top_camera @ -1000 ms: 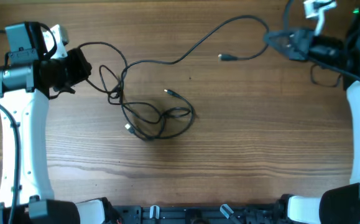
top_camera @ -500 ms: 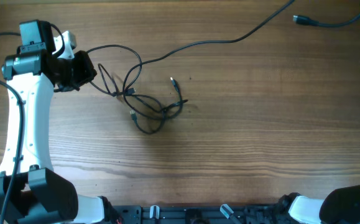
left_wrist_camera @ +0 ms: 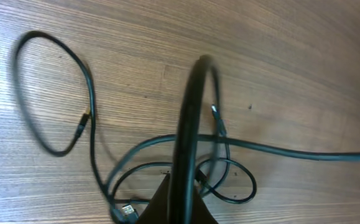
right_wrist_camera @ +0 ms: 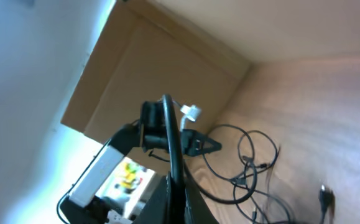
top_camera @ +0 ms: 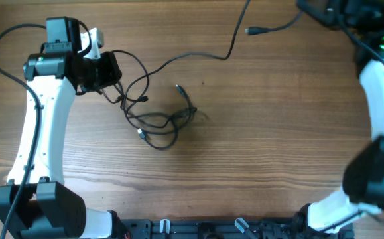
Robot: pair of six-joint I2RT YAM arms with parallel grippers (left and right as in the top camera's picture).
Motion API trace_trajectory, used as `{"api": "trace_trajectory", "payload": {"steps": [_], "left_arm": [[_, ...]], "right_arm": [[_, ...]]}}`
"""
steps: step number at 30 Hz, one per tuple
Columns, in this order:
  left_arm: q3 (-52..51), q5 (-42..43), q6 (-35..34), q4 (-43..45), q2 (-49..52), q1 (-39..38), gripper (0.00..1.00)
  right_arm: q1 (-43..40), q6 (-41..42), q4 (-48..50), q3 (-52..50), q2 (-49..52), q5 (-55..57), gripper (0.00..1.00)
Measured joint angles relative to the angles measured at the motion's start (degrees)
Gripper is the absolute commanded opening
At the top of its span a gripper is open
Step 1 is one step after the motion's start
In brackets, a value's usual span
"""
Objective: Untangle cables
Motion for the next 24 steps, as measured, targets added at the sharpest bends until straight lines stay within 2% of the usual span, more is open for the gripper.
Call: {"api": "trace_trajectory", "payload": {"steps": [6,9,12,16,20,24], "left_arm": [[0.0,0.0,0.0,0.1,0.0,-0.2,0.04],[0.0,0.0,0.0,0.2,0.0,-0.2,0.04],[0.0,0.0,-0.3,0.3,0.0,-0.2,0.04],[0.0,0.0,-0.5,0.5,0.0,-0.2,0.04],[0.0,0.0,-0.5,0.7,0.0,-0.2,0.04],[0.0,0.0,-0.5,0.7,0.0,-0.2,0.04]], "right_arm": [[2.4,-2.1,-0.5,0.0,15.8,0.0,0.05],[2.6,-3.4,-1.3,0.0,19.6,0.1,0.05],[2.7,-7.4,-7.0,0.0,21.0,2.6,0.05],[2.8,-19.1,-26.0,0.2,21.5,8.1,0.05],[2.9,-34.3,-46.6,0.2,21.6,14.9,0.05],[2.5,-49.2,-66.4,0.2,21.2,27.1,0.05]]}}
